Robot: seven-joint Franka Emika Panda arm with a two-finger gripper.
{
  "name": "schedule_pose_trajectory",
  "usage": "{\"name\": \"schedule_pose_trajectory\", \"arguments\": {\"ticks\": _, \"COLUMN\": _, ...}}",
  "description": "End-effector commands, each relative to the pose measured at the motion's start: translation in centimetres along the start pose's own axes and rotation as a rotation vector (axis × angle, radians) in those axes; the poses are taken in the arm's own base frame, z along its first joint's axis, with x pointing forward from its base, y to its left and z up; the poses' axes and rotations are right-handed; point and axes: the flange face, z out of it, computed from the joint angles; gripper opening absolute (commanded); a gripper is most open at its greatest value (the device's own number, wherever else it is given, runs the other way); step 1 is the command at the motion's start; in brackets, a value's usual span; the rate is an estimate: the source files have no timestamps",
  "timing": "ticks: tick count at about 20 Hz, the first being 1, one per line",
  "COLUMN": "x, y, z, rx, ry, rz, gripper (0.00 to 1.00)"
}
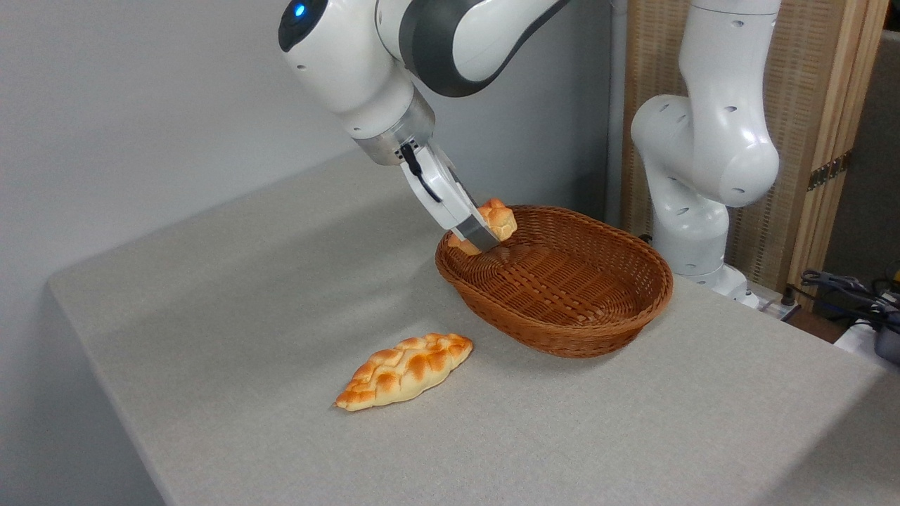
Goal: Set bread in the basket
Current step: 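Lower the roll into the basket and open the gripper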
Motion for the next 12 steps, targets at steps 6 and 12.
{"name": "schedule_pose_trajectory", "arguments": {"ticks": 6, "x": 0.2, "y": -0.1, "z": -0.5, "rx": 0.017, "ry": 0.009, "rz": 0.020, "gripper": 1.00}}
{"name": "schedule_pose_trajectory", "arguments": {"ticks": 12, "x": -0.2, "y": -1.2, "z": -6.3, "rx": 0.240, "ry": 0.127, "rz": -0.011, "gripper": 1.00}}
